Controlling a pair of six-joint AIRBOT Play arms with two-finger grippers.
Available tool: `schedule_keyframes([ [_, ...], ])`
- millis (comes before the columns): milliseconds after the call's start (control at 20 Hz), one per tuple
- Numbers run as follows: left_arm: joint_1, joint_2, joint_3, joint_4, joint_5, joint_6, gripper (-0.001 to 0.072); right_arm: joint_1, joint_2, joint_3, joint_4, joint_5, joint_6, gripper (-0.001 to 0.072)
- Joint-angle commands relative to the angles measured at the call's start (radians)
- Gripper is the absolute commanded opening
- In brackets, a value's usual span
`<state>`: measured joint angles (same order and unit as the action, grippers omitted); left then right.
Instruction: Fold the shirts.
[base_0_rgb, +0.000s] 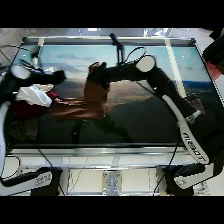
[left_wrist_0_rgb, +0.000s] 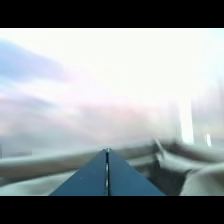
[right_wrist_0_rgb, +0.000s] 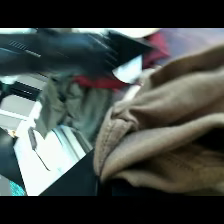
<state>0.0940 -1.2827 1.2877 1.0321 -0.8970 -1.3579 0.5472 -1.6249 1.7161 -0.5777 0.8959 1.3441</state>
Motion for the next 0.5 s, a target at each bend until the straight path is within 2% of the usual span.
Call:
schedule_keyframes([
  [0, 0.203, 0.199, 0.001, 0.001, -0.086, 0.046, 0.0010, 0.153, -0.074, 0.034, 0.085, -0.285, 0.005, 0.0470],
  [50, 0.238, 0.233, 0.001, 0.001, -0.101, 0.058, 0.0010, 0.193, -0.088, 0.054, 0.141, -0.354, 0.004, 0.0635],
  [150, 0.281, 0.274, 0.001, 0.006, -0.119, 0.058, 0.0010, 0.246, -0.093, 0.119, 0.133, -0.409, -0.047, 0.0620],
  [250, 0.290, 0.285, 0.001, 0.014, -0.121, 0.058, 0.0010, 0.242, -0.093, 0.203, 0.047, -0.382, -0.066, 0.0618],
  [350, 0.290, 0.283, 0.000, 0.015, -0.127, 0.058, 0.0010, 0.176, -0.092, 0.286, -0.102, -0.183, -0.023, 0.0604],
  [400, 0.290, 0.283, 0.000, 0.015, -0.134, 0.058, 0.0010, 0.119, -0.092, 0.319, -0.228, -0.031, 0.048, 0.0550],
  [450, 0.290, 0.282, 0.000, 0.015, -0.137, 0.058, 0.0010, 0.061, -0.091, 0.330, -0.350, 0.114, 0.113, 0.0543],
])
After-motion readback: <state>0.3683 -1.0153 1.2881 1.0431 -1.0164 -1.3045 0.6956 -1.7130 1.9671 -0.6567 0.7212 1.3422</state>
